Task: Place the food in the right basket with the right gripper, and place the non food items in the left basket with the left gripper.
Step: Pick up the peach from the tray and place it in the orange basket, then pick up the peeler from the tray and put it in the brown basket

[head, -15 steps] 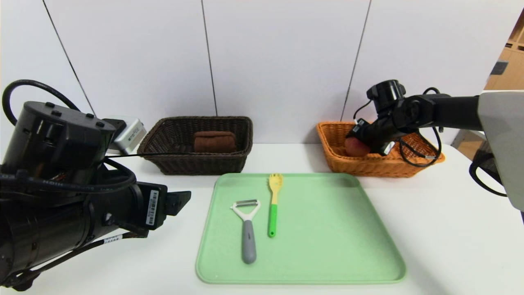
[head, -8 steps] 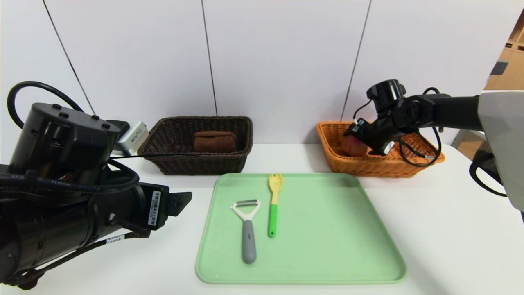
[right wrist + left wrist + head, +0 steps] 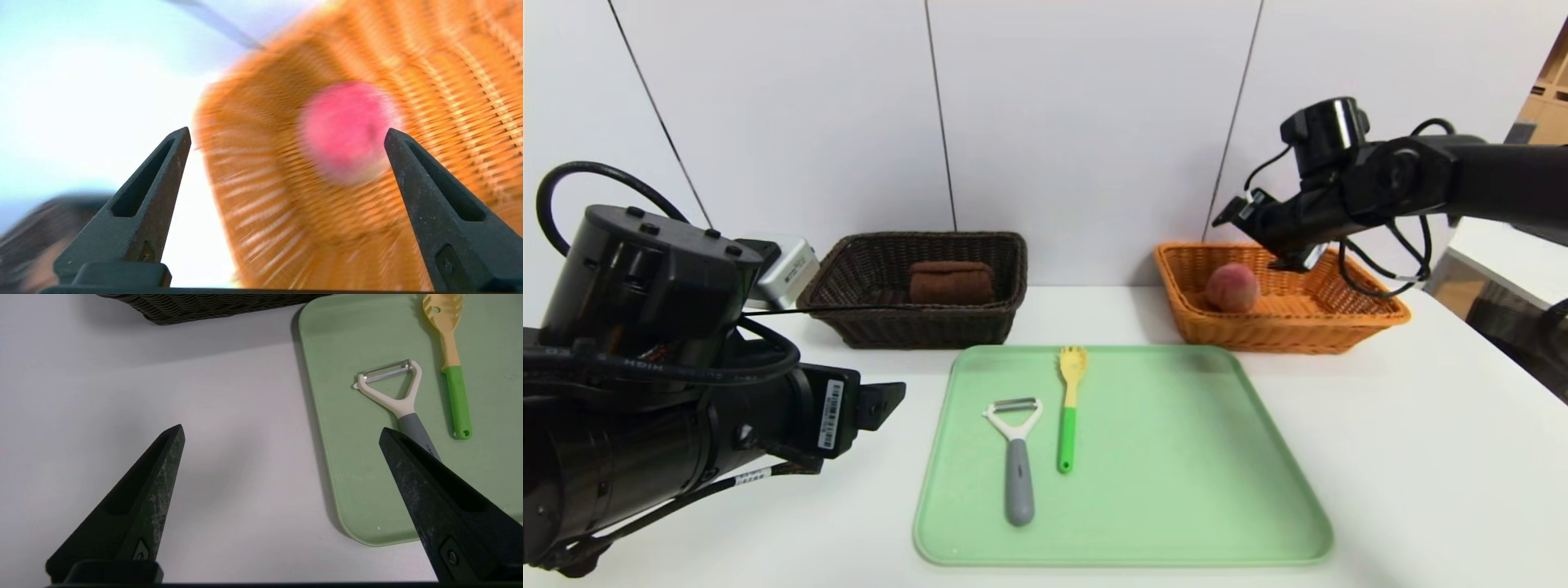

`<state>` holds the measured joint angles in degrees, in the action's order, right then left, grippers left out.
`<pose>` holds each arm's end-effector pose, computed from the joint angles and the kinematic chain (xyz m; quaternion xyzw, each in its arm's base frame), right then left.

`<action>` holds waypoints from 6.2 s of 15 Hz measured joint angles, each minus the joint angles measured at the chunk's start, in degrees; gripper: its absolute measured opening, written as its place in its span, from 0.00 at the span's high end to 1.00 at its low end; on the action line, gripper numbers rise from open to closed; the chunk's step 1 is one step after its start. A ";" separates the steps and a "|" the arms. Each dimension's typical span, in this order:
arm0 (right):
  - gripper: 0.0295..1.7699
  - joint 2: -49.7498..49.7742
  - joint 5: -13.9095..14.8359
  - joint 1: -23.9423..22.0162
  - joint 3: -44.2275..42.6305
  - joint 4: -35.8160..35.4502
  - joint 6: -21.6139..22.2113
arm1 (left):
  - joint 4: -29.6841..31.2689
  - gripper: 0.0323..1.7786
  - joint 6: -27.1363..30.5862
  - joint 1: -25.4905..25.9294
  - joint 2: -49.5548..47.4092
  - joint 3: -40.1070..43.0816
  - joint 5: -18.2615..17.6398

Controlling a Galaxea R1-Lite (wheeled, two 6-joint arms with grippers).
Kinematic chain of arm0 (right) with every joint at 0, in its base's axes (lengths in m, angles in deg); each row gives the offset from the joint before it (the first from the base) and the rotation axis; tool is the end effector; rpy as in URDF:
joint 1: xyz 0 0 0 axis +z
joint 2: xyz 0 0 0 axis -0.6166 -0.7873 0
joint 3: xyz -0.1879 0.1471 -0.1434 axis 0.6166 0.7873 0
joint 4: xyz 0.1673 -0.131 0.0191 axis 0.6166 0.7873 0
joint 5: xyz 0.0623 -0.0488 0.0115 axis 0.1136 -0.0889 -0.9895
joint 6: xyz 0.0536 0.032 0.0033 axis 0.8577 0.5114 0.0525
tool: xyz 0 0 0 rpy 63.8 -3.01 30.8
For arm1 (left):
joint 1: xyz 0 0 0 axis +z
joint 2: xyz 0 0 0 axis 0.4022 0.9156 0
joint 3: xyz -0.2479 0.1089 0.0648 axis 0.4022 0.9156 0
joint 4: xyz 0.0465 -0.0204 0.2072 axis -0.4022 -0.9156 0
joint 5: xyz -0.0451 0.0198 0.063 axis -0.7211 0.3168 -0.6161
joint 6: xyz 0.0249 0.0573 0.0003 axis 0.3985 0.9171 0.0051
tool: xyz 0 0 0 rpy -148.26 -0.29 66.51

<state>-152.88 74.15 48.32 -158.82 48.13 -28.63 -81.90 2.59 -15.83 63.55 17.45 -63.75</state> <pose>0.4679 0.0786 0.1981 0.3124 0.2833 -0.0686 0.9041 0.2192 -0.1456 0.1757 0.0148 0.2665 -0.0735 0.9609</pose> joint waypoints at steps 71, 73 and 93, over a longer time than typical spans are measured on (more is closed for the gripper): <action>0.04 56.83 2.12 -5.81 55.32 1.18 -42.01 | -46.78 0.05 -31.04 -7.41 49.51 -56.24 -5.51; 0.04 56.72 2.12 -5.81 55.32 1.18 -42.07 | -46.62 0.05 -31.00 -6.92 49.62 -56.24 -5.74; 0.04 56.00 2.19 -5.79 55.03 1.44 -42.20 | -43.52 0.05 -31.56 -5.71 49.42 -55.58 -10.86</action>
<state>-96.88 76.35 42.53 -103.80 49.56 -70.83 -125.42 -28.98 -21.54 112.98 -38.13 -74.61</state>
